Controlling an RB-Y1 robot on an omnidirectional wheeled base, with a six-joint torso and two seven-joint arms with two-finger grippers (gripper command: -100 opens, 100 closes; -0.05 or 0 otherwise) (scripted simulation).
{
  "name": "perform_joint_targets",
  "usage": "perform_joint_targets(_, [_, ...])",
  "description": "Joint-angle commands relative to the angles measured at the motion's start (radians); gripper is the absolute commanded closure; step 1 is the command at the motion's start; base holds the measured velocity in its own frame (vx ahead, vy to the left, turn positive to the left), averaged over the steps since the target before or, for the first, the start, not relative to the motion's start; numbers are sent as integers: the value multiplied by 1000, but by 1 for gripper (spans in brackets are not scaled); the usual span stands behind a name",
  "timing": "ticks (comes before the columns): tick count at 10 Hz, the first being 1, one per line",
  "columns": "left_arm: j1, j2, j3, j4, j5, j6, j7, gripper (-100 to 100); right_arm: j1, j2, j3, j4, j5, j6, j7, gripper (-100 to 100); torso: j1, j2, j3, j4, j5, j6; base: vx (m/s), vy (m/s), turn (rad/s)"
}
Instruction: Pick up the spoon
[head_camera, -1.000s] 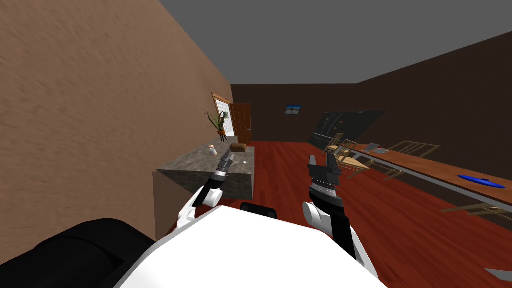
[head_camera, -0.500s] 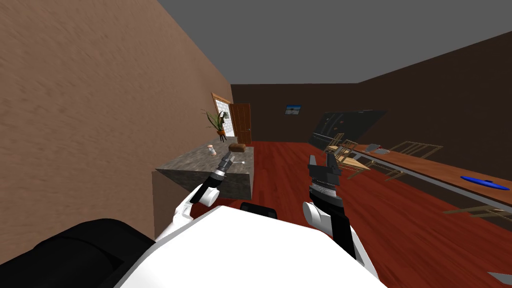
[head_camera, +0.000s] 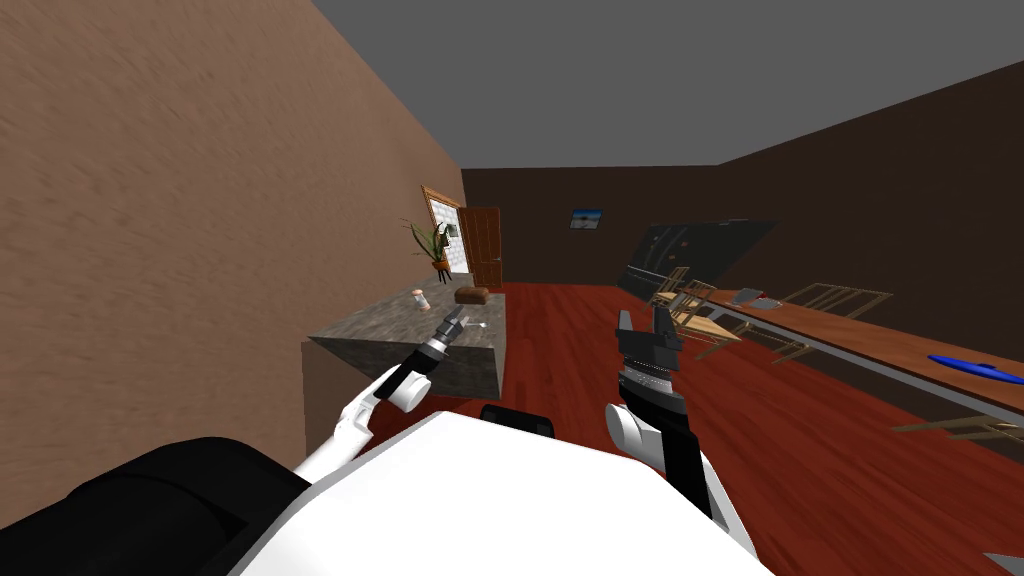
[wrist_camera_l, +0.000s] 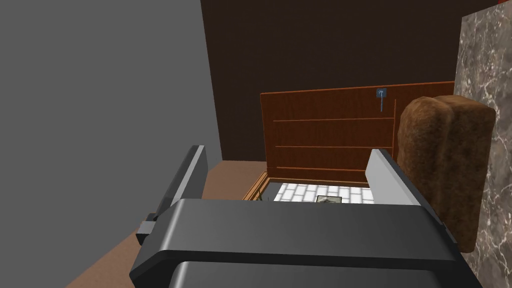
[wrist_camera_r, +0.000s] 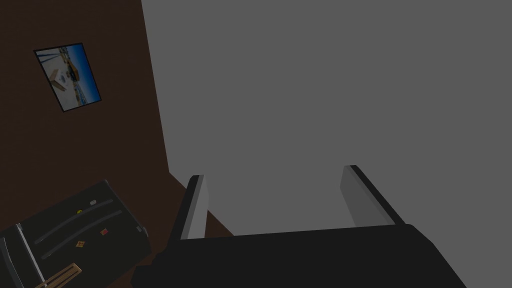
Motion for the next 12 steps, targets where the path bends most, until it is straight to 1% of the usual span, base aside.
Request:
perform_joint_targets(1, [-6,50,-4,20,50,37,21,-100,0,0,0,0,0,0,0,0,0,0,0,0,0,0,18,-53,15])
perform_joint_targets(2, [-6,83,-4,20,53,37,21,-100,0,0,0,0,0,0,0,0,-1,-1,0,0,0,0,19,-61,13])
perform_joint_targets(3, [-8,117,-9,39,97,71,40,-100,0,0,0,0,0,0,0,0,-1,-1,-1,0,0,0,29,-74,12])
perform_joint_targets(4, [-8,148,-9,39,104,71,40,-100,0,0,0,0,0,0,0,0,-2,-2,-1,0,0,0,20,-67,12])
perform_joint_targets(5, [-8,156,-9,39,104,71,40,-100,0,0,0,0,0,0,0,0,-2,-1,-1,0,0,0,3,-32,3])
perform_joint_targets(6, [-10,194,-14,58,150,106,59,-100,0,0,0,0,0,0,0,0,0,0,0,0,0,0,9,-61,5])
perform_joint_targets(7, [-10,221,-14,58,157,106,59,-100,0,0,0,0,0,0,0,0,-1,-1,0,0,0,0,17,-62,11])
perform_joint_targets(8, [-10,228,-14,58,157,106,59,-100,0,0,0,0,0,0,0,0,-1,-1,0,0,0,0,11,-25,4])
perform_joint_targets(9, [-12,267,-21,77,203,142,77,-100,0,0,0,0,0,0,0,0,0,-1,0,0,0,0,27,-41,2])
perform_joint_targets(10, [-12,298,-21,77,210,142,77,-100,0,0,0,0,0,0,0,0,0,-1,-1,0,0,0,28,-56,7])
perform_joint_targets(11, [-14,329,-28,95,251,178,94,-100,0,0,0,0,0,0,0,0,-1,-2,-1,0,0,0,33,-84,4])
perform_joint_targets(12, [-14,360,-28,95,263,178,94,-100,0,0,0,0,0,0,0,0,-3,-2,-1,0,0,0,29,-77,7])
